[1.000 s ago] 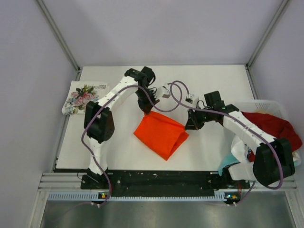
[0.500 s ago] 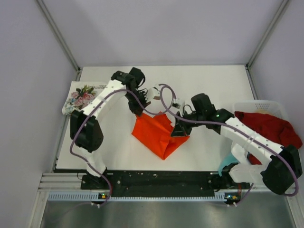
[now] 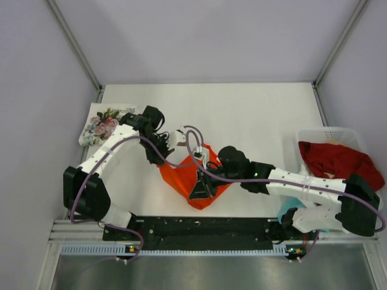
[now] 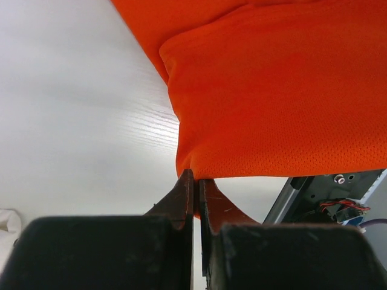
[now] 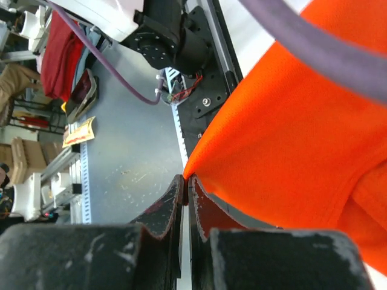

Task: Fold and stack the t-shirts
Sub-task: Fold the long partially folded tshirt into a neat square

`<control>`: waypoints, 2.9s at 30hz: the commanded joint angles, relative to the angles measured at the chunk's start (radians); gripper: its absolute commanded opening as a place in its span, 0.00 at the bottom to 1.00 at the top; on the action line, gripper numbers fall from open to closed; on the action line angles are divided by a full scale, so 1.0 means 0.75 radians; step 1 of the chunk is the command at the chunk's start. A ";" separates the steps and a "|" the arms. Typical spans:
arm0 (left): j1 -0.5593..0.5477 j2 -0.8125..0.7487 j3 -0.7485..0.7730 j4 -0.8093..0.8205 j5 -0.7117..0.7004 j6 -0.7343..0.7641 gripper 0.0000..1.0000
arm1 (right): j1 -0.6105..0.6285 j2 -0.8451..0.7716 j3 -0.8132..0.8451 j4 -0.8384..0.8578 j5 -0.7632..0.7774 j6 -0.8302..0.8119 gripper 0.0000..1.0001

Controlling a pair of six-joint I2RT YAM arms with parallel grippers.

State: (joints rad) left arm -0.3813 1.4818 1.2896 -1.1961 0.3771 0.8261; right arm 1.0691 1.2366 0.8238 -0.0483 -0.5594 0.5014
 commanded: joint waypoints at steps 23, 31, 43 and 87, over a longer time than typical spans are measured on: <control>-0.121 0.486 0.542 0.153 0.099 -0.077 0.00 | -0.750 -0.465 -0.601 0.068 0.130 0.344 0.00; -0.238 0.683 0.721 0.294 0.074 -0.167 0.00 | -0.889 -0.397 -0.589 -0.066 0.236 0.360 0.00; -0.340 0.832 0.786 0.650 0.005 -0.357 0.01 | -0.969 -0.409 -0.661 -0.128 0.486 0.456 0.00; -0.314 0.683 0.426 0.582 0.244 -0.590 0.30 | -1.052 0.477 0.463 -0.539 0.458 -0.338 0.34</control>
State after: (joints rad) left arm -0.6113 2.0003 1.6783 -0.7780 0.4789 0.4187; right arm 0.1707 1.7573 1.2964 -0.4351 -0.1223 0.2428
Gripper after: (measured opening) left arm 0.298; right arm 0.372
